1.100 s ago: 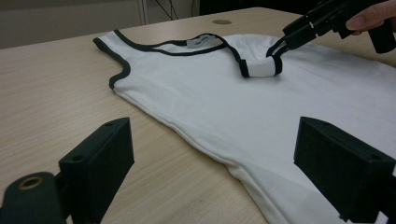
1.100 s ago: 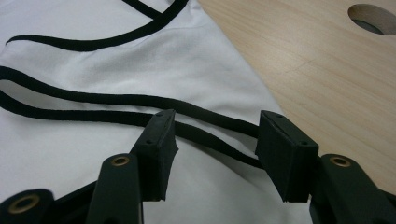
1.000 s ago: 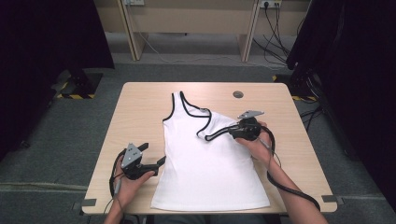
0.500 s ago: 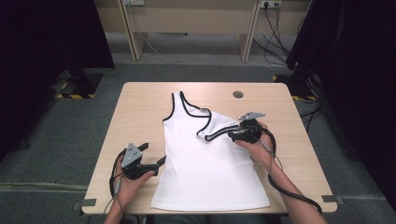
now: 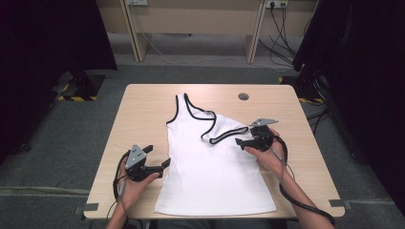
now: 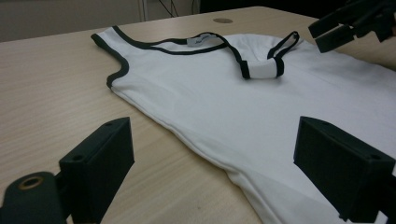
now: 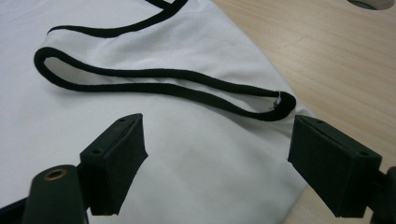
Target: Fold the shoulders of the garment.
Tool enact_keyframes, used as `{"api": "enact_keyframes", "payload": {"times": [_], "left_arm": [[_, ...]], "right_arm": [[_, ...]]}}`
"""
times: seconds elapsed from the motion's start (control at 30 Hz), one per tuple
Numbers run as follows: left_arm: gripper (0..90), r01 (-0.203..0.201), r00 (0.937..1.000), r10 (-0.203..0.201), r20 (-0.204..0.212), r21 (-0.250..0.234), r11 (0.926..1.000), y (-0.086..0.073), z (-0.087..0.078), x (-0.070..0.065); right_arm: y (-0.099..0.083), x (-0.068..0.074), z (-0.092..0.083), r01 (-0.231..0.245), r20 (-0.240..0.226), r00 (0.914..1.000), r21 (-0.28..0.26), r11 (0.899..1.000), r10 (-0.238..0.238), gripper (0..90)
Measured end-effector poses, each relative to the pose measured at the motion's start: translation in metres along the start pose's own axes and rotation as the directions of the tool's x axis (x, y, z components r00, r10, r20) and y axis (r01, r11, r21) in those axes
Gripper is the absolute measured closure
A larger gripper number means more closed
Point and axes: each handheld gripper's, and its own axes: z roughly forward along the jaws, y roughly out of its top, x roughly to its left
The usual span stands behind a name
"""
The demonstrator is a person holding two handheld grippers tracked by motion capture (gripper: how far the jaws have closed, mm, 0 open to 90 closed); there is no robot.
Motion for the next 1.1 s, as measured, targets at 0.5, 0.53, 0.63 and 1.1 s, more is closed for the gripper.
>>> {"api": "enact_keyframes", "payload": {"times": [0.5, 0.53, 0.63, 1.1], "left_arm": [[10.7, -0.033, 0.9994, 0.033, 0.009, 0.0, 0.9994, 0.064, 0.072, 0.027], [10.7, -0.035, 0.9993, 0.035, 0.011, 0.006, 0.9994, 0.067, 0.077, 0.029], [11.3, -0.041, 0.9991, 0.041, 0.014, 0.019, 0.999, 0.075, 0.093, 0.035], [12.3, -0.021, 0.9996, 0.023, -0.014, 0.099, 0.9949, 0.101, 0.146, 0.064]], "right_arm": [[-0.028, -0.009, -0.043, -0.039, 0.003, 0.9992, -0.035, 0.999, 0.039, 13.4], [-0.03, -0.009, -0.045, -0.041, 0.006, 0.9991, -0.035, 0.999, 0.041, 13.4], [-0.036, -0.01, -0.052, -0.051, 0.005, 0.9986, -0.045, 0.998, 0.052, 13.4], [-0.061, 0.002, -0.083, -0.048, 0.019, 0.9986, -0.078, 0.996, 0.049, 13.4]]}}
